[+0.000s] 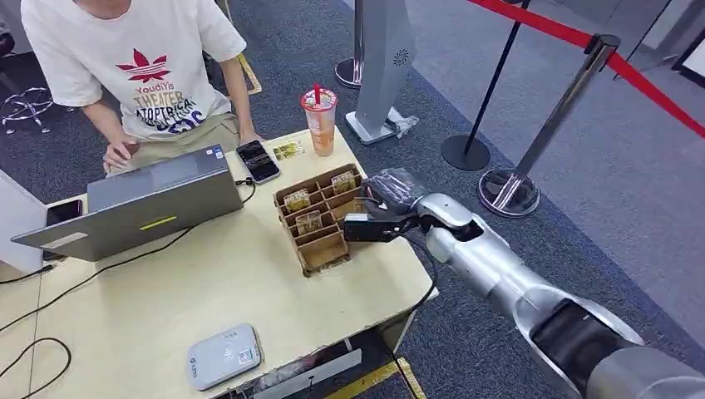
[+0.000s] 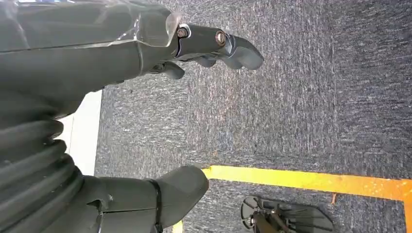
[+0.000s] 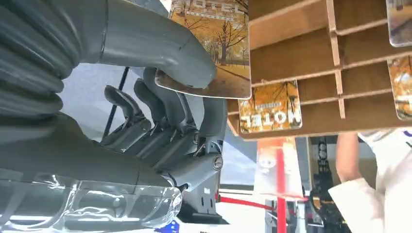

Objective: Pass the card to the sensor for recognition and then transmit it.

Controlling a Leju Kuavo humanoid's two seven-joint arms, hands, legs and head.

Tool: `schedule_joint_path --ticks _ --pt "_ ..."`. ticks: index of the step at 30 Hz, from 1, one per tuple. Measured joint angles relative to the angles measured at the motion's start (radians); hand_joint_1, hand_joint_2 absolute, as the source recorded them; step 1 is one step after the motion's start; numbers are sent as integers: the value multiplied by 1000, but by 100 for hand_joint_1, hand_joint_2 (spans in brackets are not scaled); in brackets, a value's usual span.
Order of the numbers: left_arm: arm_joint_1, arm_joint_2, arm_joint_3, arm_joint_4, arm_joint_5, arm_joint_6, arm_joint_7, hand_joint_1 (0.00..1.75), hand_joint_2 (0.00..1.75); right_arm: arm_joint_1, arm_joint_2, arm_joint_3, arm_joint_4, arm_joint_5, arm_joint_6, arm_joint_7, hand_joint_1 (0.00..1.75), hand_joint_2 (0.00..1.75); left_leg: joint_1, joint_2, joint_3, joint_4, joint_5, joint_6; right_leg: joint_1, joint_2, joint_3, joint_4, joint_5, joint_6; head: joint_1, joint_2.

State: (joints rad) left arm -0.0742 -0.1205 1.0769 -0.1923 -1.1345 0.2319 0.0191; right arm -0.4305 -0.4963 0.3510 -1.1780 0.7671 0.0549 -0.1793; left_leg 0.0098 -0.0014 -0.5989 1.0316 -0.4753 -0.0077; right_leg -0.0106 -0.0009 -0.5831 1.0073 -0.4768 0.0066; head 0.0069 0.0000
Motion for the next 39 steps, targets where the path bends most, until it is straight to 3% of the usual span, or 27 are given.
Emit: schedule_joint_path --ticks 27,33,39 --pt "-16 0 -1 0 -28 -10 7 0 175 -234 6 27 -5 -43 58 -11 171 175 0 0 -1 0 0 0 0 0 0 0 0 0 0 0" --pt "-33 -1 -6 0 -40 -19 19 0 175 -346 65 47 78 -73 67 -17 173 175 0 0 0 0 0 0 0 0 0 1 0 0 0 0" --pt "-42 -2 -9 0 -45 -21 28 0 175 -471 172 66 207 -90 66 -22 175 175 1 0 0 0 1 0 0 1 0 1 0 0 0 0"
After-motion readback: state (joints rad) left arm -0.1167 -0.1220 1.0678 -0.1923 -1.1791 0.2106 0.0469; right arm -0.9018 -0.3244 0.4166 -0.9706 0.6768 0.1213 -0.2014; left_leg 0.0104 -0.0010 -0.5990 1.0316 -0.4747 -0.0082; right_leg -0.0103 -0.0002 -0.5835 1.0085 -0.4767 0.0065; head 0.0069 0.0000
